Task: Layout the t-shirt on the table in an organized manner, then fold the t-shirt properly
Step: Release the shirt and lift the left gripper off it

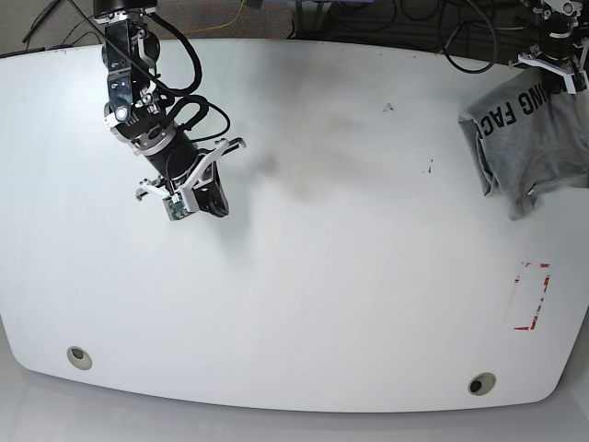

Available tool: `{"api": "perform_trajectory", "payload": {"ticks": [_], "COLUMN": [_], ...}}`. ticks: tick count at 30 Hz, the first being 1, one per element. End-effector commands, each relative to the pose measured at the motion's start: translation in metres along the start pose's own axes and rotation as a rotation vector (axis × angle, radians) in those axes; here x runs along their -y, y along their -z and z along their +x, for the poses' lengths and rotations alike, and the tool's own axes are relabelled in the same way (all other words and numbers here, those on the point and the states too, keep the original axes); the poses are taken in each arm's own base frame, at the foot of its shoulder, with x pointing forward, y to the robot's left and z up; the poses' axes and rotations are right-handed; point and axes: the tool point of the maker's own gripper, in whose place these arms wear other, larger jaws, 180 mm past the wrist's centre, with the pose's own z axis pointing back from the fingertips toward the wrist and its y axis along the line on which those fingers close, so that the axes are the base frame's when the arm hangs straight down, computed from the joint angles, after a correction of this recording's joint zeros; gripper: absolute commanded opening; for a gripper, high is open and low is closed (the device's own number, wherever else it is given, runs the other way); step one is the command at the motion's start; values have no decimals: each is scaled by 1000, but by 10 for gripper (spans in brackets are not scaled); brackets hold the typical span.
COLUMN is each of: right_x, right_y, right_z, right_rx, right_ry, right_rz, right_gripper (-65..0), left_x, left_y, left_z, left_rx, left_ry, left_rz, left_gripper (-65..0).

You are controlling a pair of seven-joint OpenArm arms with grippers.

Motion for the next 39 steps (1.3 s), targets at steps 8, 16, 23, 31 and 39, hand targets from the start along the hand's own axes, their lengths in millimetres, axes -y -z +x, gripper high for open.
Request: {"api": "perform_trajectory", "payload": {"ticks": [8, 16, 23, 31, 39], "right_x": [3, 4, 1, 0, 6], "right_y": [-3, -4, -4, -4, -6], "right_z": [16, 16, 16, 16, 17], "right_rx": [55, 55, 54, 54, 58], "right_ry": [-15, -17, -30, -34, -32], "right_rz": [-4, -6, 11, 14, -2], "right_gripper": [-647, -647, -647, -647, -647], "left_x": [-11, -11, -15, -23, -22], "left_y": [25, 48, 63, 64, 45], "left_z": [36, 44, 63, 97, 145], "left_rx": [45, 6, 22, 89, 210], "left_ry": [106, 205, 234, 260, 324], "left_rz": [-51, -93, -87, -64, -26], "left_gripper": [-650, -650, -650, -650, -650]}}
